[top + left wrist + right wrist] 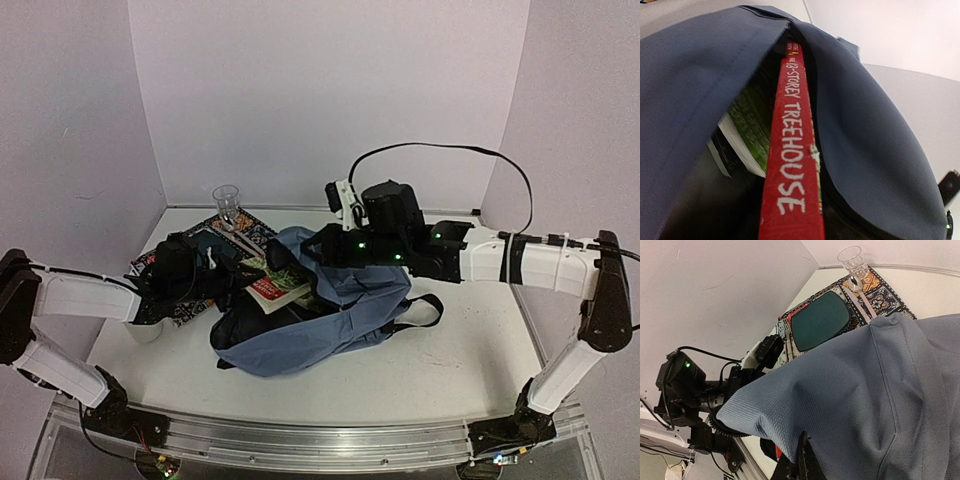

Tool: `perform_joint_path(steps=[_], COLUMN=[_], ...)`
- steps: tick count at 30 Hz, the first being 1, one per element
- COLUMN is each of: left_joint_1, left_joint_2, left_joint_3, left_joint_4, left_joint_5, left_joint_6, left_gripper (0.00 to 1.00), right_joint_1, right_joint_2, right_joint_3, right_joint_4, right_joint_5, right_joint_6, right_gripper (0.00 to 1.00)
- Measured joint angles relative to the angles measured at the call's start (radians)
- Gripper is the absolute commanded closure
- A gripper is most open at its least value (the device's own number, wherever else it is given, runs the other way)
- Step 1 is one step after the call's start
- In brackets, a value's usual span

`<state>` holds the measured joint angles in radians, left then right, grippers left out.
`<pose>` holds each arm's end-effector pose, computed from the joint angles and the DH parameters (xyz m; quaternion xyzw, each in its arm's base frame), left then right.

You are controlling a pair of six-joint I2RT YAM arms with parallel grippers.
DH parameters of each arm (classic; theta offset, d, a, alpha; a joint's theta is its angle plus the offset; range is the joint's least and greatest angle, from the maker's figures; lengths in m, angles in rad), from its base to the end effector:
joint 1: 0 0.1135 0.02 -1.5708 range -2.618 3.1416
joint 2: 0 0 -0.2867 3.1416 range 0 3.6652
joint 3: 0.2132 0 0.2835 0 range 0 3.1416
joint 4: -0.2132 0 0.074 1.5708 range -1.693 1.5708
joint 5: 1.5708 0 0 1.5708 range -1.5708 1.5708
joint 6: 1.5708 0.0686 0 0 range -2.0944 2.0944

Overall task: Pack the student bag
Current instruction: Place the book in the largest pocket of the bag.

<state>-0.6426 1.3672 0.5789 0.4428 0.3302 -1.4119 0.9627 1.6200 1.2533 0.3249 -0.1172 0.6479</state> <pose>0.2513 -0.2159 0.1930 -0.2152 0.7835 -0.5550 0.1783 0.2541 0.3791 0.3506 -0.1530 0.7052 0.5275 0.4483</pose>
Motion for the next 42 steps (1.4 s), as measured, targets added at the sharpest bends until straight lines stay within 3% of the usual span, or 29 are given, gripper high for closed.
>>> perform_joint_path(steps=[8, 22, 25, 28, 32, 39, 42], left_joint_1=[-0.001, -0.026, -0.046, -0.060, -0.065, -0.065, -0.065], left_joint_2=[0.117, 0.347, 0.386, 0.421, 0.424, 0.401, 0.350], left_joint_3=[0.024, 0.238, 0.276, 0.304, 0.302, 0.277, 0.270], left_joint_4=[0.064, 0.101, 0.112, 0.125, 0.128, 0.075, 0.000], left_joint_5=[-0.045, -0.092, -0.118, -0.135, -0.171, -0.223, -0.255], left_joint_6=[-0.005, 0.024, 0.025, 0.037, 0.085, 0.206, 0.269], left_gripper=[1.00, 0.99, 0.88, 0.67, 0.48, 0.25, 0.20], right_joint_1=[0.000, -0.005, -0.005, -0.005, -0.004, -0.001, 0.002], right_joint_2=[0.001, 0.034, 0.034, 0.034, 0.034, 0.034, 0.034], right_joint_3=[0.000, 0.002, 0.002, 0.002, 0.002, 0.002, 0.002], right_joint_4=[0.002, 0.010, 0.013, 0.013, 0.013, 0.005, 0.001], right_joint_5=[-0.057, -0.127, -0.124, -0.108, -0.082, -0.035, -0.024], right_joint_6=[0.000, -0.002, -0.005, -0.009, -0.018, -0.043, -0.052], right_gripper=[1.00, 1.00, 1.00, 1.00, 1.00, 1.00, 1.00])
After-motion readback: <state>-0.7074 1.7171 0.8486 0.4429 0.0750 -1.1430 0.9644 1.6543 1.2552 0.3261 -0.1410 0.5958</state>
